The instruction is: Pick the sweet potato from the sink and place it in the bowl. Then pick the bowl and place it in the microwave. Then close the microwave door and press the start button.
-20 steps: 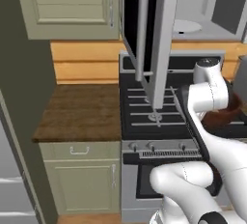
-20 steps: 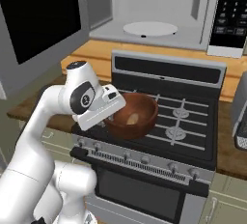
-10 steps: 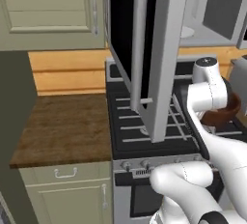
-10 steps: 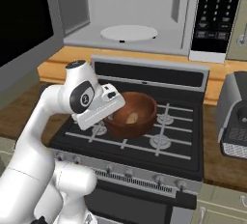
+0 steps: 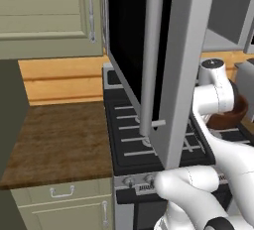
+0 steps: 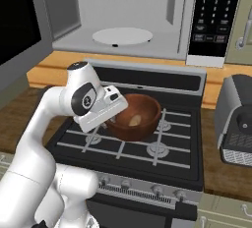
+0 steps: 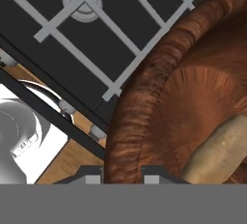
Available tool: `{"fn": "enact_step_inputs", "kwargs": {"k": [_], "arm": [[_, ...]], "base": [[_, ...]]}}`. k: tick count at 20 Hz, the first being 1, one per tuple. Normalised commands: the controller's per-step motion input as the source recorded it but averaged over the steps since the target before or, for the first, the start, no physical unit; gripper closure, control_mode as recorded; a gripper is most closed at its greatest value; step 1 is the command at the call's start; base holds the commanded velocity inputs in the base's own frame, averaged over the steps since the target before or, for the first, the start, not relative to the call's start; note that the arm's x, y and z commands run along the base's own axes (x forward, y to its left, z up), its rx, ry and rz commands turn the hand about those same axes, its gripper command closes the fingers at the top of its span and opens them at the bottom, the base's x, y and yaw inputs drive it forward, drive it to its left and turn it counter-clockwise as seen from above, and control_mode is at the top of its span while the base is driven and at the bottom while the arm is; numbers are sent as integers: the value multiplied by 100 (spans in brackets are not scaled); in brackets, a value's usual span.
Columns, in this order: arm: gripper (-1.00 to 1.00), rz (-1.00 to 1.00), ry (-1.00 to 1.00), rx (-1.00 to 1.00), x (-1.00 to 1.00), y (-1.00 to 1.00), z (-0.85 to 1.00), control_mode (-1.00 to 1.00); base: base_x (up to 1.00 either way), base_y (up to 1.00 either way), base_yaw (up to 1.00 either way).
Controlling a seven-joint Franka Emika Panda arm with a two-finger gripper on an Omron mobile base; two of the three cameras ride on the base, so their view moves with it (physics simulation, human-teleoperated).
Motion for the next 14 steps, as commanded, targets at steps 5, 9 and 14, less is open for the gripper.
{"fn": "enact_step_inputs", "kwargs": {"k": [5, 9, 14], "arm": [[100, 0, 0, 0, 2, -1, 0, -100], [100, 22, -19, 2, -6, -2, 16, -100], [100, 33, -30, 0, -4, 6, 62, -100]], "base": [[14, 0, 0], [0, 0, 0], [0, 0, 0]]}}
